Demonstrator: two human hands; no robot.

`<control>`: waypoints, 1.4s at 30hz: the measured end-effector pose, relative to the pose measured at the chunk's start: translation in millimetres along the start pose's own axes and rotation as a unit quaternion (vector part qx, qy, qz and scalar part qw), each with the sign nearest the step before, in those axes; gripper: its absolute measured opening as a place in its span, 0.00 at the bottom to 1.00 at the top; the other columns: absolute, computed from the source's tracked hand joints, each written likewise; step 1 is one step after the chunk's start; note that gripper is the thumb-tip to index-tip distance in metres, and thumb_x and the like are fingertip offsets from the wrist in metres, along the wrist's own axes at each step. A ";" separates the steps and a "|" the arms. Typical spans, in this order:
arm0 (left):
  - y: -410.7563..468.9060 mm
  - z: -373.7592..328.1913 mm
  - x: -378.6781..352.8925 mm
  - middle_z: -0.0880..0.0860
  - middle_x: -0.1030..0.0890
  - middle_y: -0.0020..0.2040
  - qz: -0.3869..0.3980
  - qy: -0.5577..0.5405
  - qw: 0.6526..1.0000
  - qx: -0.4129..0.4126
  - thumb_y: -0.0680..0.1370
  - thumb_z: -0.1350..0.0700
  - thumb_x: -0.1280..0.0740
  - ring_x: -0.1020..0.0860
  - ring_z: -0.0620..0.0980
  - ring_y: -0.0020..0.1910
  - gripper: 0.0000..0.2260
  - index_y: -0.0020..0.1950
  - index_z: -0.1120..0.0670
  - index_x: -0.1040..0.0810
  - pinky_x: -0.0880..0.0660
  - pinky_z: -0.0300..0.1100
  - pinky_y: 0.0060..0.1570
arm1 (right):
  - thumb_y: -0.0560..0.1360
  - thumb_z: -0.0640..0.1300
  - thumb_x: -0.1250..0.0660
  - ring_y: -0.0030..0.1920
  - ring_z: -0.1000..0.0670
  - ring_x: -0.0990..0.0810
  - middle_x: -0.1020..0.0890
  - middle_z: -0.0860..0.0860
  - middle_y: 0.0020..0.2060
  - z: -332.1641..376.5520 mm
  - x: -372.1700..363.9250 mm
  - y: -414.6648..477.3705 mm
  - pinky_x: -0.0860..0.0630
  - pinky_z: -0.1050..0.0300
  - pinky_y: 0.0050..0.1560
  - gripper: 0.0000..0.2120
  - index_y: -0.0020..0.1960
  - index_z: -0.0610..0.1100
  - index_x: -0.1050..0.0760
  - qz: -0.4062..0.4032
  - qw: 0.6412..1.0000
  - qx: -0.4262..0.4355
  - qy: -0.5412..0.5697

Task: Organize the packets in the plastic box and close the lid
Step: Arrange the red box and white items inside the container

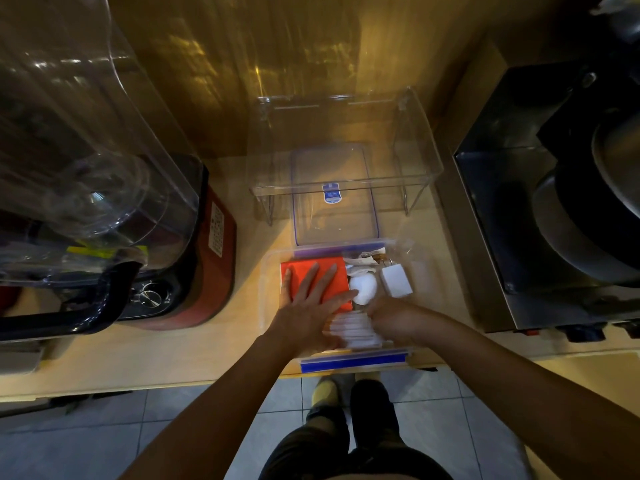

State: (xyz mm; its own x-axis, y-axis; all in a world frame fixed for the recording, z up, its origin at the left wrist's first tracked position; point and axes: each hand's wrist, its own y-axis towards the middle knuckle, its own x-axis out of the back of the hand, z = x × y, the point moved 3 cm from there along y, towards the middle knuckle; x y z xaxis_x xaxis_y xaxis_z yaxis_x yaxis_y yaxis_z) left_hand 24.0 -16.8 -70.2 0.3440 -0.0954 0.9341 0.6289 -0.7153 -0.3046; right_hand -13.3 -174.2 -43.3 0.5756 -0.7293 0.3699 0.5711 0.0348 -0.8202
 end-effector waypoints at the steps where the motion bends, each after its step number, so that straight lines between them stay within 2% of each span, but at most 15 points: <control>1: 0.1 0.1 -0.4 0.52 0.61 0.77 0.001 0.001 1.000 0.000 0.68 0.33 0.35 0.72 0.55 0.69 0.40 0.73 0.36 0.54 0.69 0.65 0.65 | 0.78 0.34 0.44 0.46 0.47 0.26 0.23 0.41 0.48 1.6 -3.5 1.8 0.32 0.63 0.35 0.13 0.58 0.34 0.26 0.007 1.000 -0.003 -0.013; 4: 0.7 0.2 -0.1 0.52 0.61 0.77 0.005 0.000 1.000 -0.001 0.68 0.35 0.33 0.73 0.55 0.69 0.41 0.73 0.36 0.55 0.70 0.65 0.65 | 0.77 0.34 0.44 0.45 0.47 0.26 0.22 0.39 0.49 1.1 -4.4 6.4 0.32 0.62 0.35 0.13 0.57 0.33 0.26 0.001 1.000 -0.005 -0.008; 8: -0.1 0.5 -0.6 0.52 0.60 0.77 0.002 0.002 1.000 -0.001 0.68 0.37 0.32 0.72 0.55 0.70 0.41 0.73 0.36 0.54 0.67 0.67 0.67 | 0.79 0.38 0.44 0.43 0.50 0.23 0.20 0.44 0.46 -5.8 2.3 5.4 0.27 0.60 0.44 0.09 0.52 0.40 0.25 -0.035 0.999 0.014 0.017; 13: 0.0 0.7 -0.5 0.49 0.66 0.74 0.004 0.007 1.000 -0.002 0.68 0.35 0.33 0.72 0.55 0.69 0.41 0.73 0.36 0.55 0.68 0.67 0.66 | 0.78 0.35 0.44 0.33 0.54 0.28 0.26 0.48 0.36 -0.8 -4.2 7.5 0.32 0.64 0.32 0.12 0.56 0.34 0.26 0.002 1.000 -0.007 -0.022; 17: -2.4 0.1 6.7 0.51 0.59 0.78 -0.015 -0.017 1.000 0.002 0.72 0.33 0.41 0.65 0.56 0.74 0.35 0.73 0.36 0.53 0.66 0.65 0.68 | 0.78 0.35 0.44 0.36 0.52 0.26 0.22 0.42 0.43 -6.8 -1.8 6.5 0.28 0.61 0.37 0.11 0.56 0.36 0.26 -0.031 0.999 0.004 0.015; 19: -4.2 1.6 11.1 0.51 0.54 0.78 -0.030 -0.025 0.999 0.016 0.74 0.36 0.42 0.61 0.56 0.75 0.31 0.73 0.37 0.53 0.65 0.64 0.68 | 0.78 0.35 0.44 0.38 0.50 0.24 0.21 0.41 0.45 -7.8 -0.1 5.0 0.26 0.59 0.38 0.10 0.56 0.36 0.28 -0.038 0.999 0.013 0.019; 23: -5.1 4.2 14.5 0.53 0.54 0.78 -0.030 0.002 0.999 0.039 0.78 0.45 0.40 0.59 0.59 0.75 0.29 0.74 0.39 0.53 0.61 0.66 0.69 | 0.77 0.34 0.47 0.36 0.54 0.27 0.25 0.50 0.39 -4.2 -1.9 5.1 0.31 0.63 0.31 0.14 0.56 0.41 0.25 -0.001 0.999 0.033 0.024; 27: -4.2 7.8 18.9 0.52 0.52 0.78 -0.031 -0.006 0.998 0.051 0.77 0.44 0.40 0.57 0.57 0.76 0.29 0.74 0.40 0.52 0.56 0.66 0.69 | 0.78 0.35 0.45 0.33 0.54 0.26 0.23 0.48 0.36 -7.9 1.6 3.6 0.32 0.63 0.32 0.14 0.41 0.45 0.25 -0.021 0.998 0.033 0.046; 29: -4.7 9.3 20.0 0.52 0.51 0.78 -0.034 -0.007 0.998 0.055 0.77 0.44 0.39 0.56 0.56 0.76 0.30 0.74 0.40 0.52 0.55 0.66 0.70 | 0.78 0.38 0.44 0.33 0.55 0.25 0.20 0.49 0.36 -9.6 4.5 2.8 0.31 0.66 0.29 0.12 0.40 0.47 0.25 -0.042 0.998 0.034 0.030; 31: -5.1 9.5 20.7 0.52 0.49 0.78 -0.048 0.006 0.997 0.053 0.77 0.44 0.39 0.54 0.56 0.76 0.30 0.74 0.41 0.51 0.60 0.65 0.69 | 0.77 0.37 0.43 0.31 0.56 0.26 0.23 0.50 0.34 -9.4 4.4 0.1 0.32 0.67 0.27 0.12 0.38 0.46 0.27 -0.032 0.999 0.029 0.027; 34: -4.5 8.0 21.7 0.53 0.48 0.77 -0.059 0.014 0.997 0.045 0.76 0.43 0.39 0.53 0.57 0.76 0.31 0.74 0.42 0.50 0.62 0.60 0.71 | 0.75 0.30 0.45 0.32 0.52 0.29 0.27 0.49 0.32 -6.5 -1.1 -0.8 0.33 0.62 0.31 0.16 0.34 0.45 0.29 0.014 0.999 0.040 0.016; 35: -4.3 7.6 22.1 0.53 0.48 0.77 -0.059 0.005 0.997 0.044 0.76 0.43 0.38 0.53 0.57 0.76 0.31 0.74 0.42 0.50 0.60 0.59 0.71 | 0.75 0.30 0.45 0.34 0.50 0.28 0.26 0.47 0.33 -7.9 -1.7 0.0 0.32 0.60 0.32 0.15 0.36 0.43 0.26 0.012 0.999 0.035 0.024; 38: -5.2 7.5 22.6 0.53 0.48 0.78 -0.057 -0.020 0.997 0.043 0.76 0.44 0.38 0.54 0.56 0.76 0.30 0.75 0.43 0.49 0.55 0.57 0.72 | 0.79 0.35 0.46 0.44 0.46 0.22 0.20 0.41 0.47 -11.2 0.9 1.5 0.23 0.56 0.40 0.12 0.53 0.36 0.24 -0.021 0.999 -0.002 0.044; 40: -6.3 8.4 22.5 0.53 0.49 0.78 -0.052 -0.022 0.998 0.039 0.76 0.43 0.38 0.55 0.55 0.76 0.31 0.75 0.43 0.50 0.56 0.57 0.73 | 0.78 0.35 0.45 0.49 0.44 0.21 0.20 0.39 0.50 -9.8 0.3 2.1 0.22 0.50 0.52 0.12 0.54 0.35 0.25 -0.012 0.999 -0.009 0.052; 42: -6.9 9.0 21.4 0.54 0.52 0.78 -0.033 -0.013 0.999 0.030 0.74 0.42 0.36 0.56 0.55 0.76 0.35 0.75 0.43 0.53 0.57 0.57 0.72 | 0.78 0.34 0.45 0.52 0.43 0.21 0.20 0.39 0.50 -7.3 -0.6 0.2 0.23 0.49 0.57 0.11 0.54 0.35 0.25 -0.001 0.997 -0.018 0.075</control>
State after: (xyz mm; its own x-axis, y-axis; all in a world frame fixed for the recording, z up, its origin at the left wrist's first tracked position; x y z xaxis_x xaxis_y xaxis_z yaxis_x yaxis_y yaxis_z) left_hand 33.3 -7.6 -49.8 0.3189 -0.0306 0.9473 0.6917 -0.6759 -0.2546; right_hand -17.8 -178.8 -46.9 0.4793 -0.8233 0.3039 0.5491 0.0113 -0.8357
